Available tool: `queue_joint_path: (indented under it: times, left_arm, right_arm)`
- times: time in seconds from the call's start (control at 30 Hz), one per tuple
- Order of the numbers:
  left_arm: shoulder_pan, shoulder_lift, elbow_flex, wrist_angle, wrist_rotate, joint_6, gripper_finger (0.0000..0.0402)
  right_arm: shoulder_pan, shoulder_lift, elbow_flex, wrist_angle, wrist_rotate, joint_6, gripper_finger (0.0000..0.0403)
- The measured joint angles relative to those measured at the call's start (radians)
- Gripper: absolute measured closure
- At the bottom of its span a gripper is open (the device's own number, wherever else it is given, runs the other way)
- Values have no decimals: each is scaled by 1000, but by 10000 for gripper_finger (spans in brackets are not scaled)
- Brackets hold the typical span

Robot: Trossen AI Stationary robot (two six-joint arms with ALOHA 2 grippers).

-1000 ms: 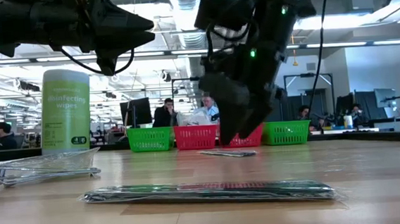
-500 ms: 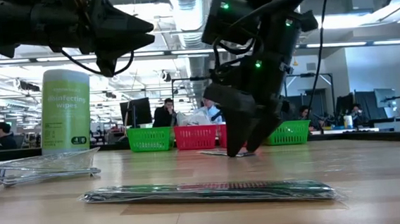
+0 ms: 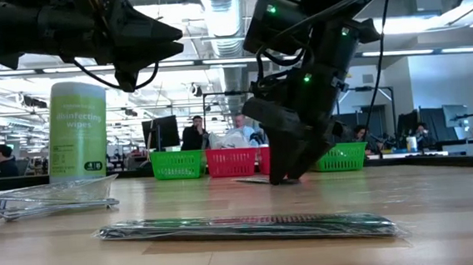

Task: Pick & Place Travel size toiletries
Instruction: Put the black comb into the right red bin

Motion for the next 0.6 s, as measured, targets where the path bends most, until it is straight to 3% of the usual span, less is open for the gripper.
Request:
queue_joint_path:
  times: [0.4,0.6]
  left_arm:
    - [0,0,0,-2,4,1,305]
    - [0,0,0,-2,4,0,305]
  right_arm:
    - [0,-1,0,-2,-8,-8,323]
    - [1,-1,0,3,5,-21,336]
